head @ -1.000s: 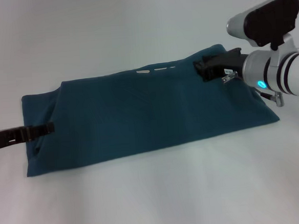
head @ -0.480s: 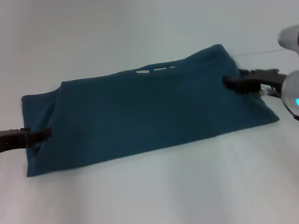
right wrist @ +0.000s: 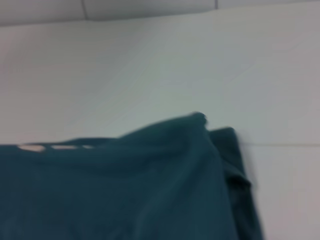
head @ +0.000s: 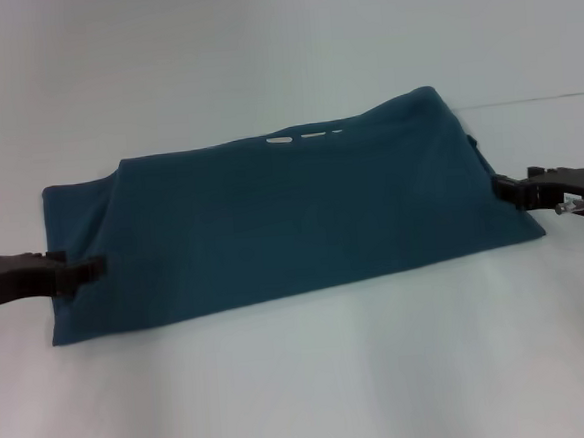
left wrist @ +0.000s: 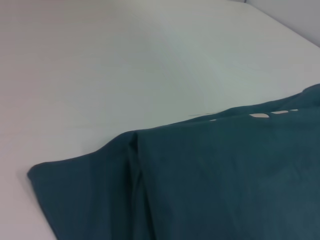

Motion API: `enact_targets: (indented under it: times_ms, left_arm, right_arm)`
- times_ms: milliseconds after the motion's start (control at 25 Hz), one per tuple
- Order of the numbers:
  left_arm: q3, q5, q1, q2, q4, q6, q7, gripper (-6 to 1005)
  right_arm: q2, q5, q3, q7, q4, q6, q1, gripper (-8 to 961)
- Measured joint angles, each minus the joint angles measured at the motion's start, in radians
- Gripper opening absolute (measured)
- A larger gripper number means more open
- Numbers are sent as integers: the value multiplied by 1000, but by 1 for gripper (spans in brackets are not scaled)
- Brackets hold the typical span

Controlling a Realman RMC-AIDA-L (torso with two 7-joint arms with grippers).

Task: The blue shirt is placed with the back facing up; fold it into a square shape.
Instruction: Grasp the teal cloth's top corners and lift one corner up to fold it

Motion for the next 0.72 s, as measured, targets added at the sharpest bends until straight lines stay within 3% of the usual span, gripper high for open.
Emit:
enact_targets:
  times_ms: [320, 720]
  left_arm:
    - [12, 0, -2, -1, -24, -10, 9, 600]
    - [34, 0, -8, -1, -35, -24, 18, 600]
  right_arm:
    - [2, -213, 6, 164, 47, 0, 51, 533]
    - [-2, -254, 20, 233, 77, -57, 93, 531]
